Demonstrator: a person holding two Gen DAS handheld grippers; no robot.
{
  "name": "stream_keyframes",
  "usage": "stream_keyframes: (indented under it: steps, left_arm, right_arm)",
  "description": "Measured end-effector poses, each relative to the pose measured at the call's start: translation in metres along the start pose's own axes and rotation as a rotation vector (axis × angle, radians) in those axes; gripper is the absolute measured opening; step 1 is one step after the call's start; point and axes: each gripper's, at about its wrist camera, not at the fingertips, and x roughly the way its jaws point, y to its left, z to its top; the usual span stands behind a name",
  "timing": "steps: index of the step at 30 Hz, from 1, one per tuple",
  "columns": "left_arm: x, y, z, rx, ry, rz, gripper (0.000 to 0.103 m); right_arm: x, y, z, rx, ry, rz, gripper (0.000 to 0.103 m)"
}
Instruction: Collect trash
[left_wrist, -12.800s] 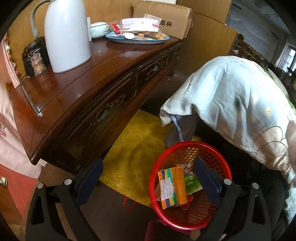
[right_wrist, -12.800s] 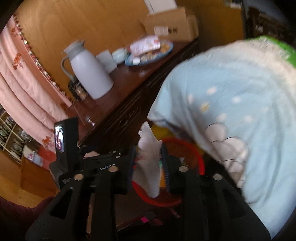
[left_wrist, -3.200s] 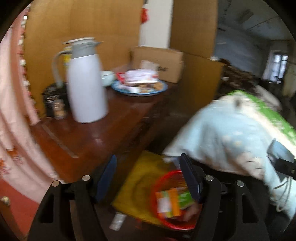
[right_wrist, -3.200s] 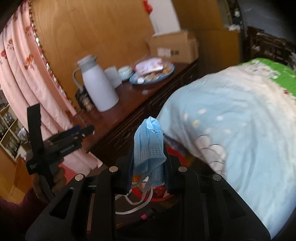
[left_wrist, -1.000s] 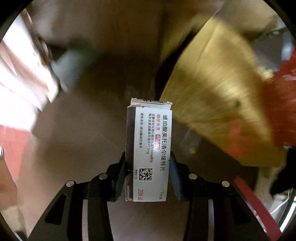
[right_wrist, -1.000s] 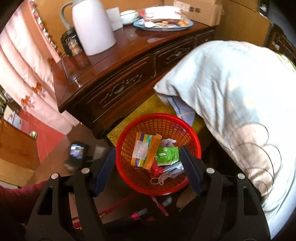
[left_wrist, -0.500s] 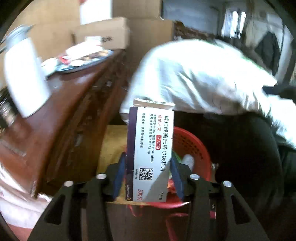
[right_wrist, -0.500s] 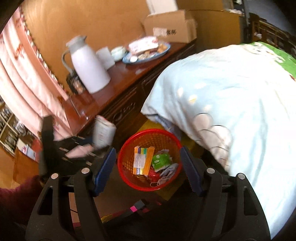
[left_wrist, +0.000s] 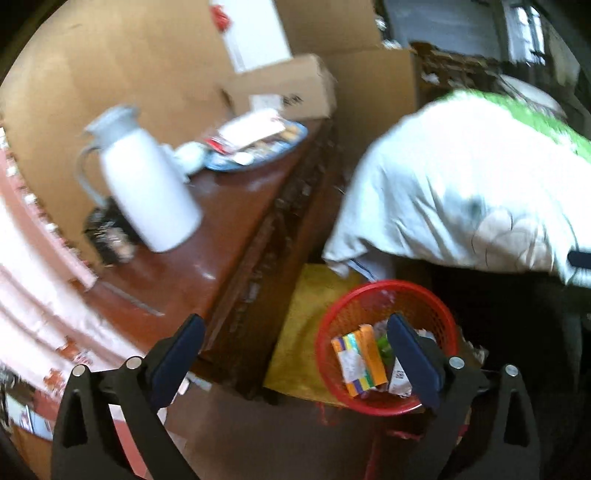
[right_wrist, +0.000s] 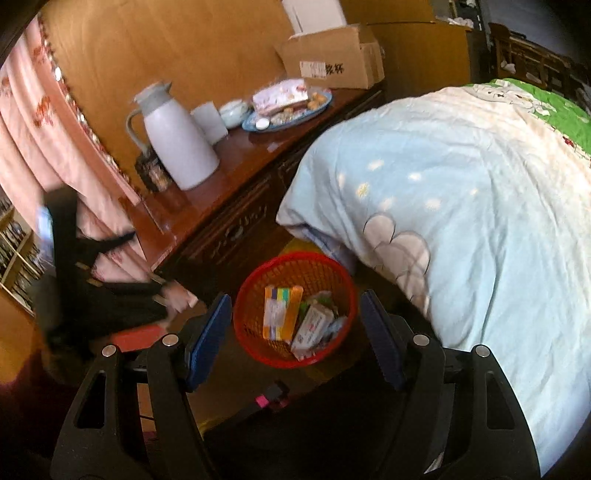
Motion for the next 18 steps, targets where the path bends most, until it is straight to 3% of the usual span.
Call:
stream_keyframes:
  steps: [8, 18]
  left_arm:
    - [-0.047, -0.006, -0.005, 0.035, -0.088, -0.046, 0.097]
    - [-0.042, -0.01, -0.021, 0.029, -0.056, -0.091, 0.097]
  right_arm:
    - [-0.016, 0.028, -0.019, -0.018, 0.006, -0.093, 0.074]
    - [-0.018, 0.038, -0.034, -0.012, 0.044, -0.143, 0.075]
